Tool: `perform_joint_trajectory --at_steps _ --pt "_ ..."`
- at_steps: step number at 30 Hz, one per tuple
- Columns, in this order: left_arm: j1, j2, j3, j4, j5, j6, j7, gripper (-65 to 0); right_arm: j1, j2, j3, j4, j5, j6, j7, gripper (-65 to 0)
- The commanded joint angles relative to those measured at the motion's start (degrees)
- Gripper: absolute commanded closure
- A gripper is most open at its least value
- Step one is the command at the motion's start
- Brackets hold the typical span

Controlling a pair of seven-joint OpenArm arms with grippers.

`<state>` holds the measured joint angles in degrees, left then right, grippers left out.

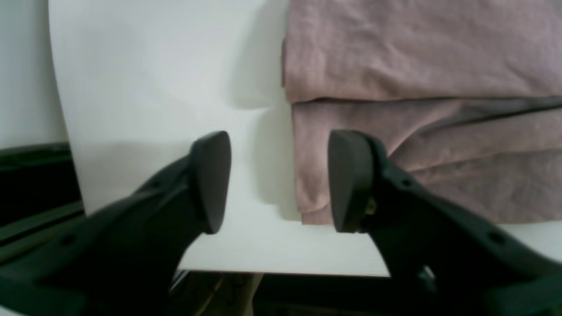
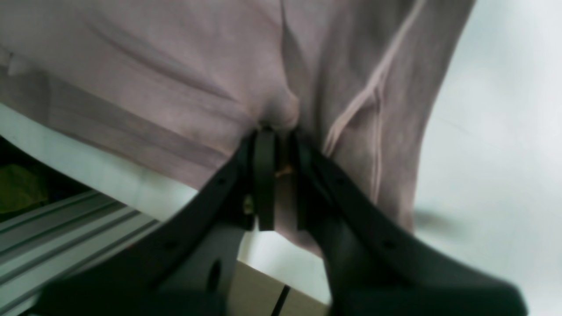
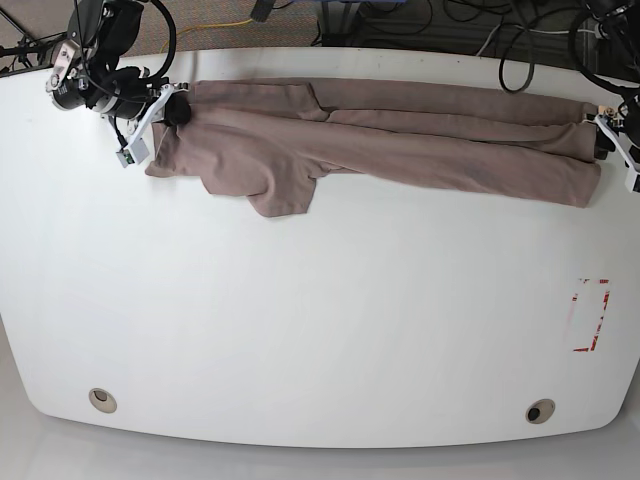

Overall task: Fold the T-shirt properly
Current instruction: 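Pull the folded shirt with the left gripper away from the right gripper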

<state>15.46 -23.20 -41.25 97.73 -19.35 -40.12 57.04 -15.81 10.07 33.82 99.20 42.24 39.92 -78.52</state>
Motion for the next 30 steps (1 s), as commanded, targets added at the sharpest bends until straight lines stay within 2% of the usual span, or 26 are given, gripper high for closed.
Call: perform_joint_trajectory --at_steps 1,6,14,16,20,26,30 --pt "-2.23 -1.37 -0.02 0.86 -0.38 0.12 -0.99 -33.6 0.30 0.70 0.24 0.89 0.62 0.08 0.41 -6.0" --pt "-8.91 -1.02 0.68 -2.74 0.06 0.12 -0.82 -33.6 0.30 0.62 0.24 0.89 0.62 0.08 0.41 -6.2" --pt "-17.97 -1.19 4.38 -16.19 -0.03 0.12 -0.29 -33.8 0.30 0.62 0.33 0.89 0.62 0.08 0.41 -6.2" --pt "-19.82 -1.19 5.69 -19.71 -0.03 0.12 -1.87 -33.3 0.47 0.62 0.33 0.89 0.62 0.08 0.41 -6.2" --pt "-20.96 -1.19 7.89 -23.14 0.06 0.12 -5.12 -33.2 0.38 0.53 0.33 0.89 0.62 0.08 0.41 -6.2" --pt "-21.84 -1.19 8.07 -26.30 0.06 0.12 -5.91 -33.6 0.47 0.70 0.33 0.89 0.62 0.08 0.41 -6.2" --pt "-21.31 -1.37 8.07 -27.98 0.06 0.12 -9.78 -33.6 0.30 0.53 0.42 0.89 0.71 0.08 0.41 -6.2"
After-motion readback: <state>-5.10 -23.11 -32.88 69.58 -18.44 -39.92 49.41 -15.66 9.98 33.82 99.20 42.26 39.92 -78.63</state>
